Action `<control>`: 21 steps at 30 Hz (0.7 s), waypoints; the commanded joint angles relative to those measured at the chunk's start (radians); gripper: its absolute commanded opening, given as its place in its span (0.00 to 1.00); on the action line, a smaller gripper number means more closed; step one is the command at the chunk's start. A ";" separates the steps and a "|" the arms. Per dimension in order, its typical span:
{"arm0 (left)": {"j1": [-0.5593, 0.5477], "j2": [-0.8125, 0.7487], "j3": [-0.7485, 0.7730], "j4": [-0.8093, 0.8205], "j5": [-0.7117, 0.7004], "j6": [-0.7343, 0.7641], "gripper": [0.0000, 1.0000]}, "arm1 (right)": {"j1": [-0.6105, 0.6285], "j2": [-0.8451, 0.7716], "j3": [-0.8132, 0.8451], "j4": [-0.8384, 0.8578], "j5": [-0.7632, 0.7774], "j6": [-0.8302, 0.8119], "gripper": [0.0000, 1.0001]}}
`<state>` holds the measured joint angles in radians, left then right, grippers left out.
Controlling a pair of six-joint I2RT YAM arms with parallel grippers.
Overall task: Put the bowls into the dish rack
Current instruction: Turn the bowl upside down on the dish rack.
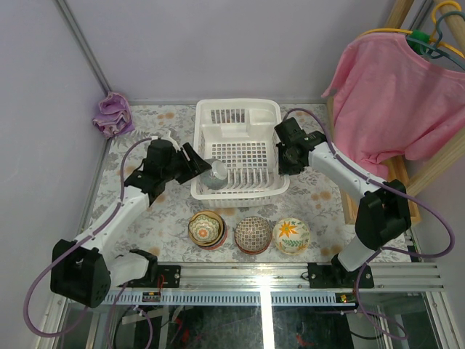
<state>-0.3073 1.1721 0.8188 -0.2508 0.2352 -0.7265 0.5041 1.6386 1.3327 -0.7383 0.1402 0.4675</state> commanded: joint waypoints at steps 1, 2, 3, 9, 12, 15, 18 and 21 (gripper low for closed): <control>0.016 -0.020 -0.023 -0.261 -0.110 0.058 0.59 | -0.009 -0.028 -0.012 -0.050 0.064 -0.012 0.10; 0.016 -0.026 -0.018 -0.268 -0.109 0.057 0.59 | -0.010 -0.028 -0.012 -0.049 0.062 -0.012 0.10; 0.016 -0.032 -0.007 -0.277 -0.105 0.057 0.59 | -0.010 -0.029 -0.013 -0.049 0.060 -0.012 0.12; 0.014 -0.085 0.099 -0.365 -0.105 0.088 0.70 | -0.009 -0.068 0.005 -0.058 0.043 -0.016 0.49; 0.013 -0.102 0.161 -0.416 -0.101 0.097 0.72 | -0.010 -0.094 0.014 -0.053 0.035 -0.020 0.62; 0.007 -0.128 0.211 -0.458 -0.093 0.099 0.77 | -0.009 -0.116 0.034 -0.052 0.022 -0.028 0.80; -0.004 -0.158 0.250 -0.492 -0.096 0.099 0.82 | -0.009 -0.151 0.053 -0.052 0.010 -0.036 0.91; -0.017 -0.167 0.299 -0.530 -0.091 0.100 1.00 | -0.009 -0.207 0.060 -0.053 -0.006 -0.033 1.00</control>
<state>-0.3080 1.0309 1.0447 -0.6903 0.1402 -0.6456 0.4988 1.5215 1.3384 -0.7826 0.1543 0.4442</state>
